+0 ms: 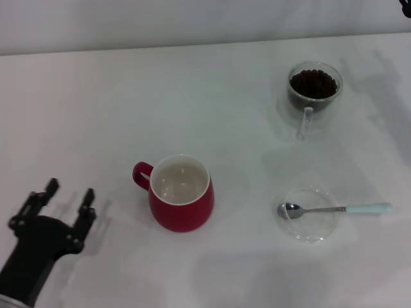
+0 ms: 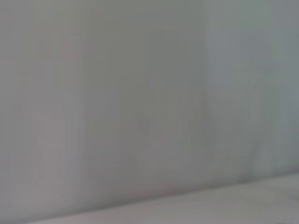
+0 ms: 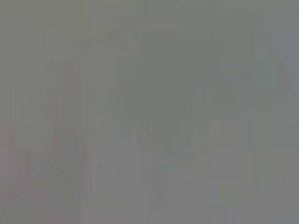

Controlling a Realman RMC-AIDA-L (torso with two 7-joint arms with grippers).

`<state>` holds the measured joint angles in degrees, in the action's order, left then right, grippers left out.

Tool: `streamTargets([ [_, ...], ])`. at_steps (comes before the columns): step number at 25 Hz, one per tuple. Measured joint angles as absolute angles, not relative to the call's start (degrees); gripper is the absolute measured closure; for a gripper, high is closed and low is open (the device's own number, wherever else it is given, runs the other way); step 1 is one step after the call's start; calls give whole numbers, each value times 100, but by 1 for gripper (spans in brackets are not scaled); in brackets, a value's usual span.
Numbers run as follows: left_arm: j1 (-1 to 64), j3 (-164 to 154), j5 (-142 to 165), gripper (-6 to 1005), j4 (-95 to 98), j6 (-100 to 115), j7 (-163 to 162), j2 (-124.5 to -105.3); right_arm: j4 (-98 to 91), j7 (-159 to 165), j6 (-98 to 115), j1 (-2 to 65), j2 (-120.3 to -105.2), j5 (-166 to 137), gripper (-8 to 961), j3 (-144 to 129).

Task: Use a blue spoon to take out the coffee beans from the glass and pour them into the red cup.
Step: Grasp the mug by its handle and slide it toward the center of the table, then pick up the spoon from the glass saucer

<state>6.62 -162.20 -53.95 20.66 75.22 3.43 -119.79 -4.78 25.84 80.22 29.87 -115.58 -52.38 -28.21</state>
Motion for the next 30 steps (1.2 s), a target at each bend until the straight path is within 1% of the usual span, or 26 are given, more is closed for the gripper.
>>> streamTargets([
  [5,629,-16214,-5945,395,2011,7857,256,-11951,-442,2584,8064,2820,-11562,-5244,84,-2871],
  [13,899,-16209,-6973,408,1833,8131,-83,-11943,-333,2861,8301,2299,-11534,-5298,84,-3008],
  [18,1061,-16189,-7705,397,1822,8238,-142,-11932,-325,2947,8333,1948,-11503,-5302,84,-3750],
  [25,1209,-15848,-7854,332,1691,8284,-417,-11928,-308,3400,8437,1611,-11469,-5310,84,-4130],
  [30,1250,-15767,-7880,226,1679,8375,-438,-11934,-304,3922,8549,1308,-11463,-5310,84,-4191],
])
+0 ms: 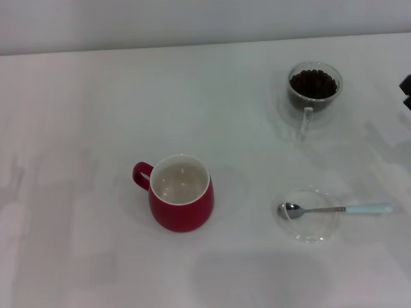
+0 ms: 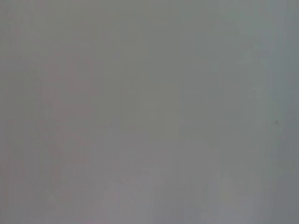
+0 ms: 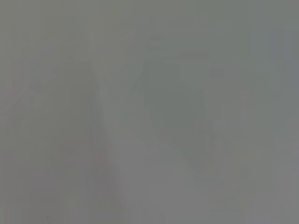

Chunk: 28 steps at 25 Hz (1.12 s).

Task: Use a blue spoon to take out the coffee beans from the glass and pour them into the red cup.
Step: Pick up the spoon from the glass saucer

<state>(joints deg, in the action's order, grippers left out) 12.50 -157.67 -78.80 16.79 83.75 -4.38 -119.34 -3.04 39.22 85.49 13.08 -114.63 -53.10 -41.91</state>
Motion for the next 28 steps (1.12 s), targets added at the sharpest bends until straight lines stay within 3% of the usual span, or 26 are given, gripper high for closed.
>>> streamTargets([
  [5,1293,-15767,-7875,121,1674,8399,-438,-11928,-298,4587,8598,1042,-11447,-5309,84,-4229],
  [28,1787,-15768,-8059,111,1381,8106,-431,-11928,-317,6092,8756,298,-11384,-5457,85,-4730],
])
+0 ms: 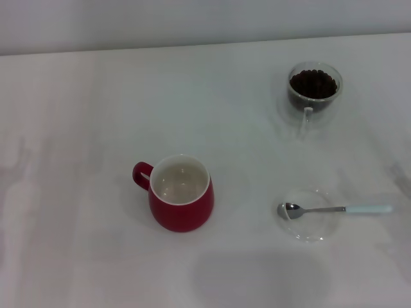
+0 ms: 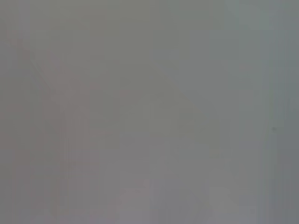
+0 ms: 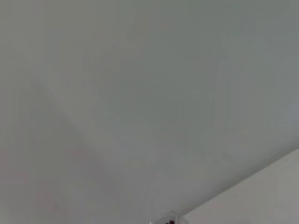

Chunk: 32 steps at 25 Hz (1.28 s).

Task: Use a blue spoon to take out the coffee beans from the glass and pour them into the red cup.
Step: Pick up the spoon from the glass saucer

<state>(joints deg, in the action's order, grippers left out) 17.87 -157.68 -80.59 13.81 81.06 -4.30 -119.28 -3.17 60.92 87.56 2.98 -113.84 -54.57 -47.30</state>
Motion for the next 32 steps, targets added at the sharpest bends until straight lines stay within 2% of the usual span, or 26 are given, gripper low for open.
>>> streamTargets([
  [13,2004,-15768,-8180,111,1373,7733,-439,-11931,-315,6454,8506,311,-11325,-5540,85,-4846],
  [21,2142,-15808,-8154,112,1343,7698,-455,-11930,-358,6956,8454,357,-11081,-6098,84,-4903],
  [32,2215,-15821,-8122,112,1371,7694,-457,-11947,-317,7443,8514,162,-10972,-6171,98,-5080],
])
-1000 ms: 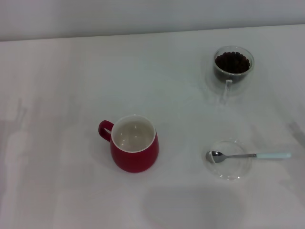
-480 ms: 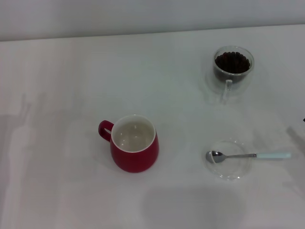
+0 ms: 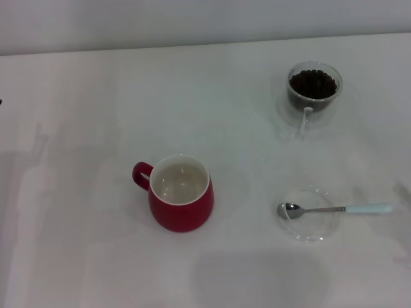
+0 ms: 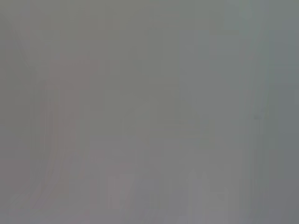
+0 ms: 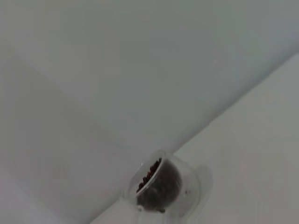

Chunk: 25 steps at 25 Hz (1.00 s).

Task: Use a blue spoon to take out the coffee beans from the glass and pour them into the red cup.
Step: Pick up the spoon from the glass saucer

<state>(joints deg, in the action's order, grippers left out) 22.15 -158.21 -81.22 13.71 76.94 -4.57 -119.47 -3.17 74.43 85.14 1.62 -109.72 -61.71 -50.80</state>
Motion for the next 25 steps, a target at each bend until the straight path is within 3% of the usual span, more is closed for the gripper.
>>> streamTargets([
  [6,2224,-15832,-7943,112,1374,7695,-458,-11955,-318,7663,8623,77,-10956,-6491,106,-5127],
  [25,2290,-15812,-7927,111,1340,7717,-457,-11946,-313,7713,8627,71,-11187,-6733,130,-5258],
])
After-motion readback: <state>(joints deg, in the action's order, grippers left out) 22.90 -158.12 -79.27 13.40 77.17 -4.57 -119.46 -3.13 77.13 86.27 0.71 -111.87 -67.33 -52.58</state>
